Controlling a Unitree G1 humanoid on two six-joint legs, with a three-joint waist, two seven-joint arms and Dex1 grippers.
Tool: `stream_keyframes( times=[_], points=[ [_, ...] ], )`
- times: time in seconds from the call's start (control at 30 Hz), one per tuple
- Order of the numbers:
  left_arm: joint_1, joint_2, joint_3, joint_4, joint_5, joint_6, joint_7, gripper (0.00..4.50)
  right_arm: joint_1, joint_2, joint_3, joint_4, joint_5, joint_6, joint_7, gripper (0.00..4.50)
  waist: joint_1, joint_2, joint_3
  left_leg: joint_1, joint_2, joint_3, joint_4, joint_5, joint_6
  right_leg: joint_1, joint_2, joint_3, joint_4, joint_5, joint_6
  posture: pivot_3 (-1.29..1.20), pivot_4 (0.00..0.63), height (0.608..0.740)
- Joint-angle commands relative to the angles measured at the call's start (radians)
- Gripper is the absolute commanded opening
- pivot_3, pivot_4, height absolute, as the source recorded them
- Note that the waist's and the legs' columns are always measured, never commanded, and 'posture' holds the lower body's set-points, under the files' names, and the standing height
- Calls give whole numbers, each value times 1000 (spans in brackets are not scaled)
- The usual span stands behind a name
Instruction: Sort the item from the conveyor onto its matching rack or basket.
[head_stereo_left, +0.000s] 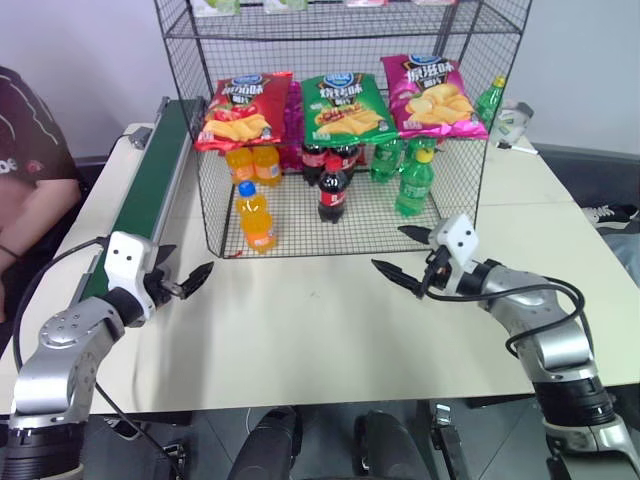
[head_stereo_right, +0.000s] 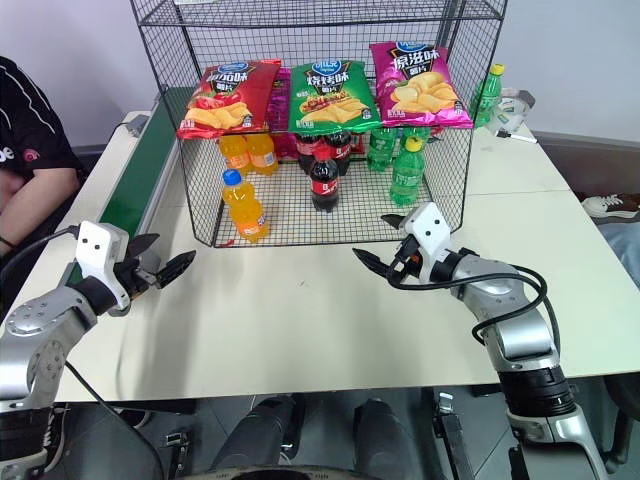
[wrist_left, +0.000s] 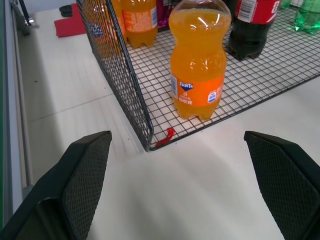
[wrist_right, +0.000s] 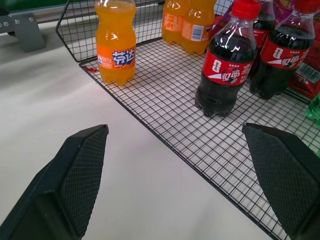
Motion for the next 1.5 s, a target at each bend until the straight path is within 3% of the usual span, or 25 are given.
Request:
stream_keyframes(
  times=[0.03,1.23,1.5],
  points=[
    [2,6,34,-43,2,-19,10,4447,-23,8,-4,-6,-5,-26,3,4500,0,0,0,0,0,0,0,0,0,0,0,0,0,0,0,0,150,740],
    [-18,-24,130,-19,-9,-32,104,4447,-78,46,11,66,-37,-90,2,4500,-1,0,0,0,0,0,-1,0,0,0,0,0,-1,0,0,0,150,740],
    [-78,-59,259,66,1,-70,257,4447,-70,111,58,32,-54,-95,-25,4500,-3,0,0,0,0,0,-1,0,0,0,1,0,-1,2,3,0,150,740]
  ],
)
